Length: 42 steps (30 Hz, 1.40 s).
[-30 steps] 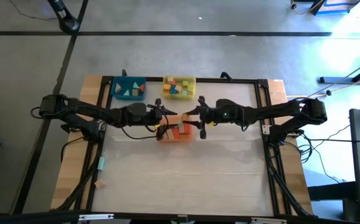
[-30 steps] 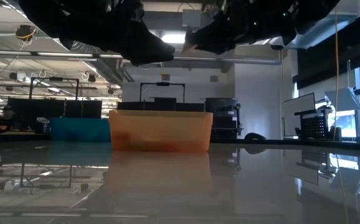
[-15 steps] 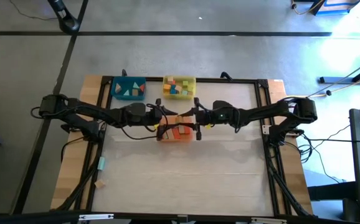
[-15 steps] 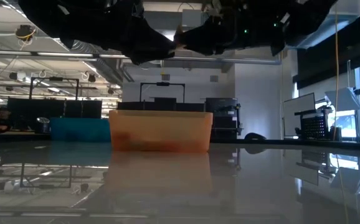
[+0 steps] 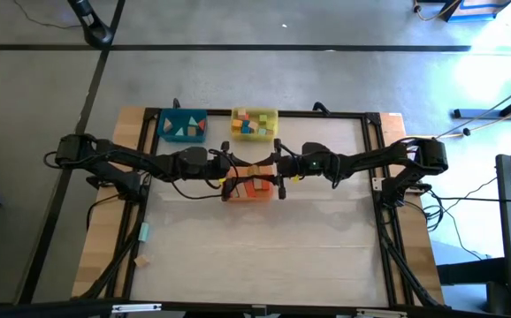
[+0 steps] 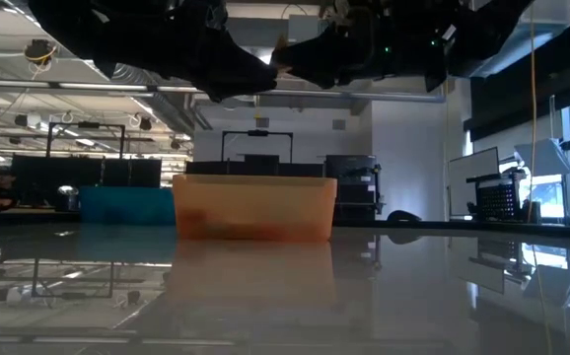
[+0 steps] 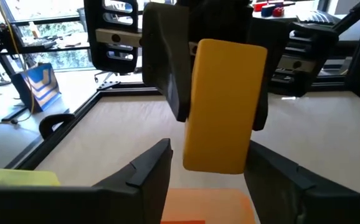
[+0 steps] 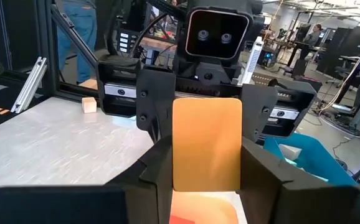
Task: Sort blocks by size
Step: Put the yellow triangle block into the blue bin
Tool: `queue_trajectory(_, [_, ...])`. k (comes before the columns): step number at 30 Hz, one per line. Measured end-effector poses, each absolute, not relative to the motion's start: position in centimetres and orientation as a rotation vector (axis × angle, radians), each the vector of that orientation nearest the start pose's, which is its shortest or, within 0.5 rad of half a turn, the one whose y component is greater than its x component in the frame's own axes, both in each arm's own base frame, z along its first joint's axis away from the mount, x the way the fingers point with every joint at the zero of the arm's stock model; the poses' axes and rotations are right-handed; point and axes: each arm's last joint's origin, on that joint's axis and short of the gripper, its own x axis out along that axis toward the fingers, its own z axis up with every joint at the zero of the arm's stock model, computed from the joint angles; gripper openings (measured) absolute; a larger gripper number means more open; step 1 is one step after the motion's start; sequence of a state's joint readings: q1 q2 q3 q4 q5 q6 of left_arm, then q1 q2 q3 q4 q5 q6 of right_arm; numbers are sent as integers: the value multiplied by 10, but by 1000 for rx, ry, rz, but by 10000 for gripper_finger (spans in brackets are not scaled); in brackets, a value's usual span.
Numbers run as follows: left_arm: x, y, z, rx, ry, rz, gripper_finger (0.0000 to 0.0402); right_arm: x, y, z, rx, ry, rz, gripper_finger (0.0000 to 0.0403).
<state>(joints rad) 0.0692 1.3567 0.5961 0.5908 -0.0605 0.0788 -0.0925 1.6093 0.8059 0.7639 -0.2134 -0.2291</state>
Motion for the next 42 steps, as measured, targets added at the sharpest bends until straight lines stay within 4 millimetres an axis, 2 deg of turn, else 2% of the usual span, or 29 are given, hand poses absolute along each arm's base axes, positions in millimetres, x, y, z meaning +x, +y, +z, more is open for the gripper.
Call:
queue_trajectory(30, [277,21,218,85,191,120,178,347,-21,221,-224,40,138,133])
queue_trajectory(33, [277,21,218,93,192,119,166,347,-21,221,-207,43,141,133])
queue_trajectory(38, [277,21,218,104,192,118,116,347,-21,220,-178,49,140,141])
queue_trajectory(42, [277,21,218,106,191,118,116,347,-22,220,-178,49,131,169])
